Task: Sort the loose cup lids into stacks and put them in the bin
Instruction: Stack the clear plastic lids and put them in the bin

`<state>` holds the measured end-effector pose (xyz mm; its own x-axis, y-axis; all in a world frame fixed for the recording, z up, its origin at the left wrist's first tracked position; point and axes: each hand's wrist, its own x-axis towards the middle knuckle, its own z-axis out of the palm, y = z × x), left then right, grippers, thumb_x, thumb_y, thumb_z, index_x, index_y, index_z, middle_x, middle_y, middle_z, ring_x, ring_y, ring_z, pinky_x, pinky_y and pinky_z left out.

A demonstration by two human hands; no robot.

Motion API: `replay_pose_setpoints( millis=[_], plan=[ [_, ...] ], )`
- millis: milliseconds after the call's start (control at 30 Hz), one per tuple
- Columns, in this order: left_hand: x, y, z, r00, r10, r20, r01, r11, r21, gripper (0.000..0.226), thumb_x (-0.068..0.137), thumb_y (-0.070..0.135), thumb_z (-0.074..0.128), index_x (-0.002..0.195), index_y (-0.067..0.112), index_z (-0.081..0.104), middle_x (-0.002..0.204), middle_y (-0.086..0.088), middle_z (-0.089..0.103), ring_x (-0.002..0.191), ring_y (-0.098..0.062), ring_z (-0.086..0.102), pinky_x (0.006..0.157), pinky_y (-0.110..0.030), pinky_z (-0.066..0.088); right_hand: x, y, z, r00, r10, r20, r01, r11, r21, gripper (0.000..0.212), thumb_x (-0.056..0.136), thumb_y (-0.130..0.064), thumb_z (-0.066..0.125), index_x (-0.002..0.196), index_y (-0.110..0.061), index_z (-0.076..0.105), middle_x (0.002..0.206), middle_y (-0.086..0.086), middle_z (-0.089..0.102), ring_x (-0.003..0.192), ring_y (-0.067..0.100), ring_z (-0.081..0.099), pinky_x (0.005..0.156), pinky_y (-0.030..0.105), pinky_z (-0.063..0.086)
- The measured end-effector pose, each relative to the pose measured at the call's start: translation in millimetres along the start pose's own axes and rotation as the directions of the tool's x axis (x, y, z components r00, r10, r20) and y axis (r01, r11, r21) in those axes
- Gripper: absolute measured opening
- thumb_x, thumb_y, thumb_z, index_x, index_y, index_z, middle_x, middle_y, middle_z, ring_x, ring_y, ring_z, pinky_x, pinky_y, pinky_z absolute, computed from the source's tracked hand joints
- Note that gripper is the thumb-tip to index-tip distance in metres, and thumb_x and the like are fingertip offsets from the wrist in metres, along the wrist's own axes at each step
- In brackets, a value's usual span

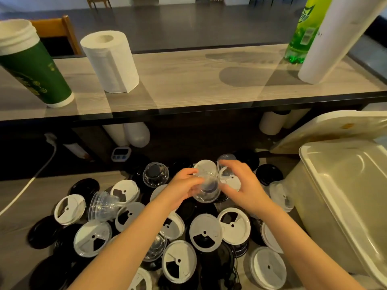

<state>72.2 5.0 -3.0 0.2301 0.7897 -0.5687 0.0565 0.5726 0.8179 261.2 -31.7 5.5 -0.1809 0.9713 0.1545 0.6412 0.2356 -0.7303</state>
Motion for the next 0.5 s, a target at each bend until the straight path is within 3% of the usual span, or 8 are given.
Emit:
replay_pose_setpoints(
  millis=[100, 167, 233, 333, 500],
  plan=[
    [2, -3, -8, 0.997, 0.044, -0.062, -0.046, 0.999, -0.03, 0.042, 0.089, 0.0, 0.057, 0.129, 0.007, 0.047, 0.095, -0.001, 0.058, 0.081, -0.012, 0.057, 0.07, -0.022, 0.047, 15, 19, -6, 0.987, 0.125, -0.097, -0.137, 0.982, -0.131, 0.044, 0.085, -0.023, 0.066, 0.127, -0.014, 0.054, 0.125, 0.002, 0.055, 0.117, 0.021, 0.046, 0.09, 0.022, 0.033],
    [1, -3, -10, 0.995, 0.062, -0.082, -0.067, 0.996, -0.052, 0.026, 0.089, -0.005, 0.054, 0.11, 0.01, 0.058, 0.086, 0.002, 0.058, 0.079, -0.01, 0.056, 0.071, -0.021, 0.046, 31, 29, -6, 0.971, 0.219, -0.093, -0.234, 0.95, -0.205, 0.054, 0.086, -0.024, 0.066, 0.135, -0.012, 0.046, 0.135, 0.007, 0.049, 0.125, 0.026, 0.041, 0.097, 0.029, 0.035],
    [-2, -2, -11, 0.993, 0.058, -0.106, -0.066, 0.995, -0.074, 0.023, 0.088, -0.006, 0.055, 0.093, 0.017, 0.059, 0.084, 0.002, 0.061, 0.079, -0.01, 0.058, 0.071, -0.022, 0.048, 45, 36, -2, 0.944, 0.329, -0.026, -0.326, 0.921, -0.213, 0.073, 0.084, -0.034, 0.067, 0.144, -0.013, 0.032, 0.146, 0.008, 0.037, 0.134, 0.028, 0.032, 0.106, 0.037, 0.033],
    [-2, -6, -14, 0.986, 0.035, -0.161, -0.054, 0.991, -0.118, 0.032, 0.084, -0.003, 0.061, 0.113, 0.01, 0.055, 0.097, -0.006, 0.063, 0.088, -0.017, 0.062, 0.071, -0.026, 0.05, 58, 43, 8, 0.912, 0.407, 0.052, -0.389, 0.898, -0.208, 0.093, 0.079, -0.045, 0.07, 0.149, -0.015, 0.018, 0.153, 0.007, 0.027, 0.139, 0.029, 0.027, 0.109, 0.042, 0.034],
    [-3, -16, -15, 0.987, 0.006, -0.158, -0.033, 0.985, -0.168, 0.044, 0.081, 0.001, 0.066, 0.123, 0.008, 0.053, 0.114, -0.013, 0.062, 0.106, -0.025, 0.061, 0.079, -0.031, 0.051, 60, 51, 25, 0.913, 0.407, 0.018, -0.39, 0.886, -0.251, 0.084, 0.079, -0.039, 0.072, 0.146, -0.013, 0.028, 0.142, 0.011, 0.044, 0.128, 0.03, 0.044, 0.1, 0.042, 0.044]
  ],
)
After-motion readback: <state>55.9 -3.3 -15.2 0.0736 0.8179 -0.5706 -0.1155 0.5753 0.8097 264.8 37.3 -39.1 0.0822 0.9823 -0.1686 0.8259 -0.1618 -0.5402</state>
